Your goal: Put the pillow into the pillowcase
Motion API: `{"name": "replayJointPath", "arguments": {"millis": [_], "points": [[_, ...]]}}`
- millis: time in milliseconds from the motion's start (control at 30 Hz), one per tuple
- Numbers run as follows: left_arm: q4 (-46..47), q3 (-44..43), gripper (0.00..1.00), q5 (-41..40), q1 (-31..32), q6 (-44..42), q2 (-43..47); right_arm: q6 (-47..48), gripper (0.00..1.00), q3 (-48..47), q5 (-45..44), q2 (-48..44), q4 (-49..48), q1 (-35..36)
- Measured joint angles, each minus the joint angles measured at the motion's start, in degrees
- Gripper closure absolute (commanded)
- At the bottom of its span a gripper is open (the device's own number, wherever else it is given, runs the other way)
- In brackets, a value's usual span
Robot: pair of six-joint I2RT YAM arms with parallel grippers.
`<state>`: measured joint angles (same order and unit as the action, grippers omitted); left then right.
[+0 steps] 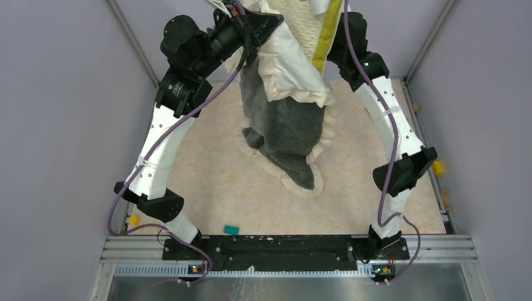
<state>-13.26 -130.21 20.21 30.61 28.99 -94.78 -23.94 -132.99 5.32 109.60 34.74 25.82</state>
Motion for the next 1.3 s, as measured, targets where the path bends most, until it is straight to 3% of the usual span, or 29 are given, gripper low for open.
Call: {"name": "replayJointPath", "arguments": {"millis": [233, 367, 467, 567, 633, 867, 1300], "points": [[0.0, -2.9, 1.0, -3.8, -0.7, -0.2, -3.2, -0.4, 1.0, 11.5, 2.0, -8.4, -1.7, 0.5], [1.0, -3.4, 1.0, -2.1, 1.4, 0.2, -6.0, 0.2, 1.0, 4.0, 2.2, -7.9, 3.2, -0.6], [2.2, 1.4, 1.0, -1.8, 5.3, -0.5, -5.3, -0.4, 1.0, -5.8, 3.3, -5.7, 7.2, -5.1], [1.0, 4.1, 1.0, -1.9, 7.8, -1.2, -5.0, -1.5, 1.0, -7.6, 3.9, -6.0, 7.6, -8.6], [-0.9, 4.7, 1.0, -1.3, 6.4, -0.5, -4.7, -1.7, 1.0, -4.1, 3.8, -7.5, 5.8, -8.5], [-6.9, 2.0, 1.0, 0.0, -8.1, 6.3, -5.1, -0.7, 1.0, 9.7, 1.8, -10.9, 0.8, -4.3], [-3.0, -3.5, 1.0, 4.3, -0.9, 9.5, -6.4, -2.2, 1.0, 10.3, 4.5, -10.8, 3.6, -6.0]]}}
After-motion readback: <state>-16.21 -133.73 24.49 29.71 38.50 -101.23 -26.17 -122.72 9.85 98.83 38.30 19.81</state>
